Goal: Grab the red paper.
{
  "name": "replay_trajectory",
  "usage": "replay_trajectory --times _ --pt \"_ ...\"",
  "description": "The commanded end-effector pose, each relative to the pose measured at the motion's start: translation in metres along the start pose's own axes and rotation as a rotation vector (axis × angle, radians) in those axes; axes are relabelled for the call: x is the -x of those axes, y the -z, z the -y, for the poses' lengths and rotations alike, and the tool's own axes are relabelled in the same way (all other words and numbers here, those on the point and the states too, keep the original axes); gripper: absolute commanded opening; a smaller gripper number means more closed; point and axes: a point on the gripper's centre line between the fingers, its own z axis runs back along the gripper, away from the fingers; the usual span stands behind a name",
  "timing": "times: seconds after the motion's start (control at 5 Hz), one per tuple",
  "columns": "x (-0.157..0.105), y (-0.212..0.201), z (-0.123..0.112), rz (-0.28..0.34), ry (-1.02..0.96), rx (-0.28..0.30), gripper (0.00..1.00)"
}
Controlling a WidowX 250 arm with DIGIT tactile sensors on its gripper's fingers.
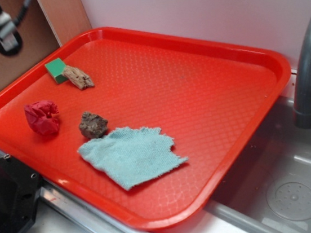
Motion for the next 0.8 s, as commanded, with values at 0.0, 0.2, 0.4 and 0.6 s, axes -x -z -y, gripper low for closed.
replay_trajectory --times 0.0,0.2,0.4,0.6 --pt "-0.004 0.076 -0.013 -0.065 0.049 -0.002 1.00" --pt "0.004 0.096 -0.007 -0.088 0.074 -0.010 1.00" --pt "0.015 0.105 -0.002 -0.134 0.058 -0.012 1.00" --pt "0.019 0.106 0.004 -0.158 0.024 -0.008 0.00"
